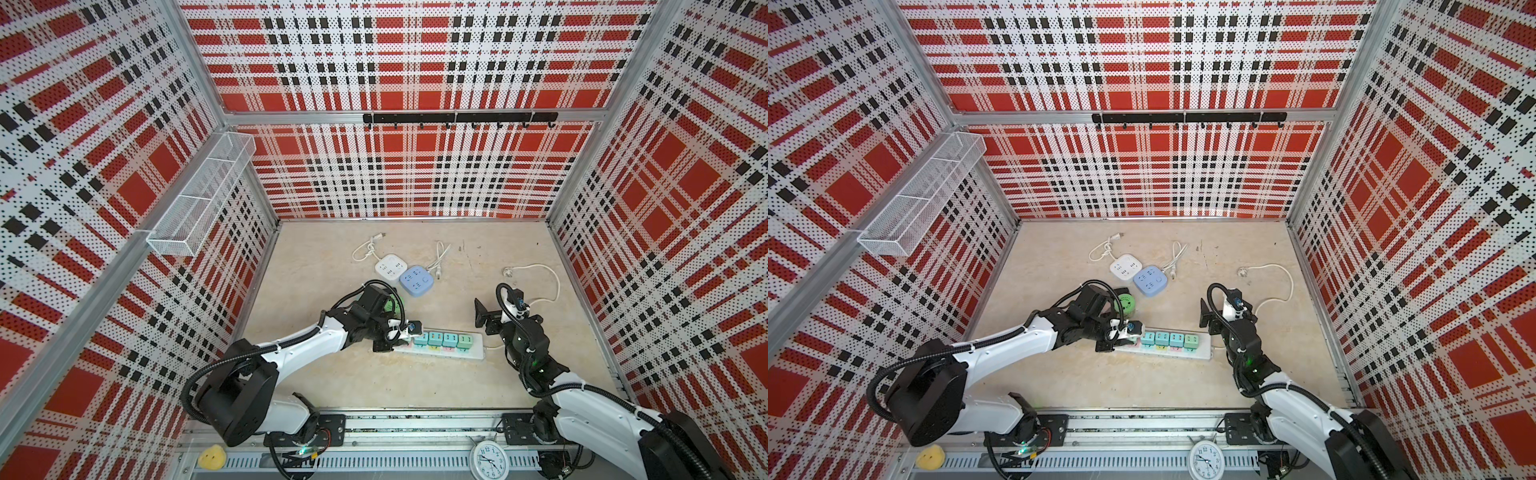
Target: Insert the plug
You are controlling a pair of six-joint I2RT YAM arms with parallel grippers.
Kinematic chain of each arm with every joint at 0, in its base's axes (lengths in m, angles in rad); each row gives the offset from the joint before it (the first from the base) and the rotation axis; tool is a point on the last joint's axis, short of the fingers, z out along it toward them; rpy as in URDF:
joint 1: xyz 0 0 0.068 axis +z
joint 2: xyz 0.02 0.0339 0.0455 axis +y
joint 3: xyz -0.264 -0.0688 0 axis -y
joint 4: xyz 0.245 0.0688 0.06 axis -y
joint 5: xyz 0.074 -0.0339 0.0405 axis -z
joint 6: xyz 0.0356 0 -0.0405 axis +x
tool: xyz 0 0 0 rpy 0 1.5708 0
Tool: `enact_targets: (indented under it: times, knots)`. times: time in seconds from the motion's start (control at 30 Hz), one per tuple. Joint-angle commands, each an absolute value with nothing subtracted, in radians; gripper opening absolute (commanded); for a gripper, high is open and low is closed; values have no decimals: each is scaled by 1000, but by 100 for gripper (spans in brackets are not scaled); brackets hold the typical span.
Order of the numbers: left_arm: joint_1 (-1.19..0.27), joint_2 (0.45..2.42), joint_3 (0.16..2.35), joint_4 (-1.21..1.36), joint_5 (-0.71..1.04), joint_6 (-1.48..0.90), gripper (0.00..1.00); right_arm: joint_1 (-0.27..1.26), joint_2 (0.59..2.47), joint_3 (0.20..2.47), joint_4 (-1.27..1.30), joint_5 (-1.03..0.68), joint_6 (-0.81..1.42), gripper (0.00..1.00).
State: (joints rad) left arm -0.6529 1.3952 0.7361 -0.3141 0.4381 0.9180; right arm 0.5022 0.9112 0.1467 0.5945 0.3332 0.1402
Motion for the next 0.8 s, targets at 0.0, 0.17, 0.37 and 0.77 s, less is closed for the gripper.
enact_targets:
  times: [0.0, 0.17, 0.37, 0.77]
  knots:
    - [-646, 1413, 766, -297, 456, 947, 0, 496, 894, 146, 638, 327, 145, 100]
    - [-651, 1447, 803, -341, 458, 957, 0, 495, 927, 159, 646, 323, 140, 100]
    - [-659, 1494, 854, -392, 453, 967, 0, 494, 906, 151, 641, 323, 142, 100]
    - [-661, 1466, 835, -432, 495, 1025, 0, 494, 921, 158, 643, 318, 141, 100]
